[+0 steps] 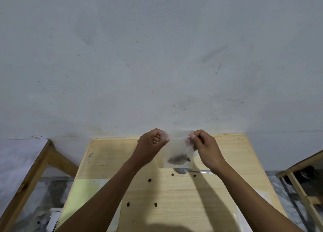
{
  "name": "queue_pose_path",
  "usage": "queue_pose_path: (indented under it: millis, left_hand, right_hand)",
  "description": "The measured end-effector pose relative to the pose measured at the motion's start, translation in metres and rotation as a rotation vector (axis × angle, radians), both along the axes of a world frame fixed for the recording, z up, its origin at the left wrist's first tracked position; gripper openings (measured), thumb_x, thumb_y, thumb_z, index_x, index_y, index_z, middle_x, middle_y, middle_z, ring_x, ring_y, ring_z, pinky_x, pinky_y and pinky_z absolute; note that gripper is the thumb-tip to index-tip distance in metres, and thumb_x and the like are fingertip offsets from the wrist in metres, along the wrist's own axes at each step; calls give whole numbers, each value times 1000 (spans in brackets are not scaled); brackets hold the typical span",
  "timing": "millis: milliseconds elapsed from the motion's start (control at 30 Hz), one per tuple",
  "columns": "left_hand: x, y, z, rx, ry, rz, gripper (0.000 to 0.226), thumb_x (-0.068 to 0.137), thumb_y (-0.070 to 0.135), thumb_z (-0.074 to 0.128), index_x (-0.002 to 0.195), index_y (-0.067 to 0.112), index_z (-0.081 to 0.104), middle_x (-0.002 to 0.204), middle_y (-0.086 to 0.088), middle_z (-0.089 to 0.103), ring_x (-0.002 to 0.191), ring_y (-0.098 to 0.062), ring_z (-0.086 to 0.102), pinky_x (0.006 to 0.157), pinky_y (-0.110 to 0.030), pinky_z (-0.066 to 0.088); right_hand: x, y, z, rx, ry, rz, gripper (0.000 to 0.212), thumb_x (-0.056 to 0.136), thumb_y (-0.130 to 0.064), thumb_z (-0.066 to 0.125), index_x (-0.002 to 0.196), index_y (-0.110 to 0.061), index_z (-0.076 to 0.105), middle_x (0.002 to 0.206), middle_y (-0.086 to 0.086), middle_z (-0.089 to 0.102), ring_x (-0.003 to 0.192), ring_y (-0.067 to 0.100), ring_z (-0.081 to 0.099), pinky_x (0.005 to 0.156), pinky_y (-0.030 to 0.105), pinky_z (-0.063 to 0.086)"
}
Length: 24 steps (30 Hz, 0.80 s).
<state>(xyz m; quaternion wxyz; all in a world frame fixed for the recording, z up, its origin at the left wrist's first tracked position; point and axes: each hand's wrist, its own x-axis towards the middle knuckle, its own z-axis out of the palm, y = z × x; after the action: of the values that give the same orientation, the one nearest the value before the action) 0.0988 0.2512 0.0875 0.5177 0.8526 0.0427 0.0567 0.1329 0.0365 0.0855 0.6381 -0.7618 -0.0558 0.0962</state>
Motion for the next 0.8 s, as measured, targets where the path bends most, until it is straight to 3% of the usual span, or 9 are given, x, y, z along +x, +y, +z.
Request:
queue_pose_path:
  millis: [133, 267, 400, 600, 700, 800]
  left_hand:
    - [-4, -1, 3, 28, -36, -40, 9, 88, 17, 71, 81, 14, 66, 66, 19, 60, 59, -2, 49, 62, -15, 42]
    - [-6, -8, 6, 135, -100, -134, 10, 89, 20, 69, 81, 21, 63, 85, 14, 68, 81, -10, 61, 74, -17, 44]
    - [-6, -16, 9, 258, -165, -181, 21, 89, 22, 68, 79, 35, 54, 84, 12, 65, 81, -10, 59, 73, -22, 45]
    - [-8, -16, 7, 272, -203, -149, 10, 88, 22, 68, 81, 18, 62, 80, 12, 63, 78, -11, 59, 71, -29, 48]
    - [-11, -14, 5, 254, -200, -135, 13, 88, 23, 68, 78, 19, 60, 77, 12, 62, 76, -10, 58, 70, -25, 46]
    - [-13, -13, 6, 224, -177, -124, 21, 88, 20, 70, 74, 27, 56, 75, 11, 62, 74, -10, 58, 69, -18, 41]
  right_hand:
    - [1, -10, 10, 7, -6, 149, 8, 91, -21, 69, 91, -14, 66, 79, 0, 61, 73, 15, 55, 69, 31, 47]
    - [6, -8, 16, -325, -200, 277, 12, 83, -26, 75, 92, -27, 67, 91, -11, 67, 85, 8, 60, 76, 26, 49]
    - [3, 4, 20, -544, -373, 312, 7, 85, -32, 67, 90, -27, 65, 89, -14, 63, 87, 6, 56, 79, 30, 47]
    - [-1, 13, 19, -559, -420, 293, 6, 88, -30, 64, 86, -25, 64, 86, -11, 61, 83, 6, 54, 72, 29, 43]
    - [-2, 14, 20, -579, -438, 310, 6, 89, -30, 64, 85, -26, 63, 84, -12, 57, 80, 5, 50, 68, 26, 33]
    - [-2, 12, 23, -590, -444, 346, 6, 90, -31, 62, 88, -26, 63, 87, -11, 59, 84, 7, 52, 72, 30, 36]
